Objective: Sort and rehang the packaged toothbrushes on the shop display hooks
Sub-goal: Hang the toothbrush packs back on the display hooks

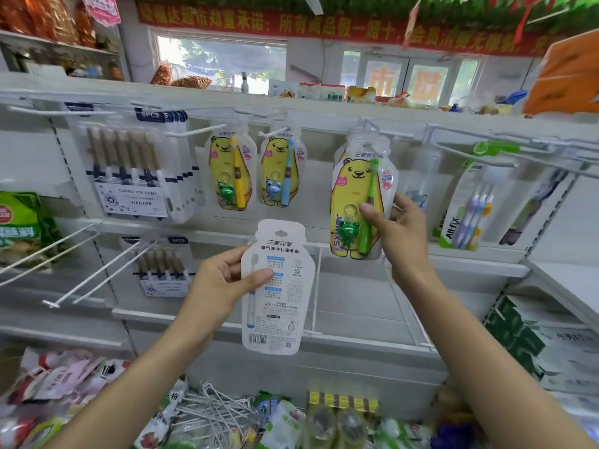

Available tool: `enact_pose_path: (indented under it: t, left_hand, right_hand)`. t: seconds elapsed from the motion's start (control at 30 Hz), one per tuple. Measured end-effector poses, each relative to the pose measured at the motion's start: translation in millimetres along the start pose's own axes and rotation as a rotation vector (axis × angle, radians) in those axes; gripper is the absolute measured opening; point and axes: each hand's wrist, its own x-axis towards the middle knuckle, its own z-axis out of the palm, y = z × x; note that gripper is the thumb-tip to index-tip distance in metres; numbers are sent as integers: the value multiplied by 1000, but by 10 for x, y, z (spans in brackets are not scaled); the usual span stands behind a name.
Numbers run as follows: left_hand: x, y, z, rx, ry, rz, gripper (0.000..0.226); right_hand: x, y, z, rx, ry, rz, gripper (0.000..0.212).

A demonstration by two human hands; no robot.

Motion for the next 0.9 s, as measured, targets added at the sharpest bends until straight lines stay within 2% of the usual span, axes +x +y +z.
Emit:
enact_pose_path:
  t: [0.13,0.37,0.6,0.77,0.9]
  left_hand:
    - [-26,-30,-30,-6,0,7,32]
    - [-91,-81,-63,-9,15,8,35]
    - [-140,-116,-33,-23,60,-15,33]
    - [-150,-109,48,-26,20,-39,31]
    - [-132,-103,143,-71,11,-55,33]
  right_hand:
    - [416,207,38,-61,3,51,31]
    - [955,425,61,-167,16,106,24]
    - [1054,535,93,-261,15,103,33]
    - [926,671,19,-494,-17,149,40]
    - [675,748,-100,-569,12,136,70]
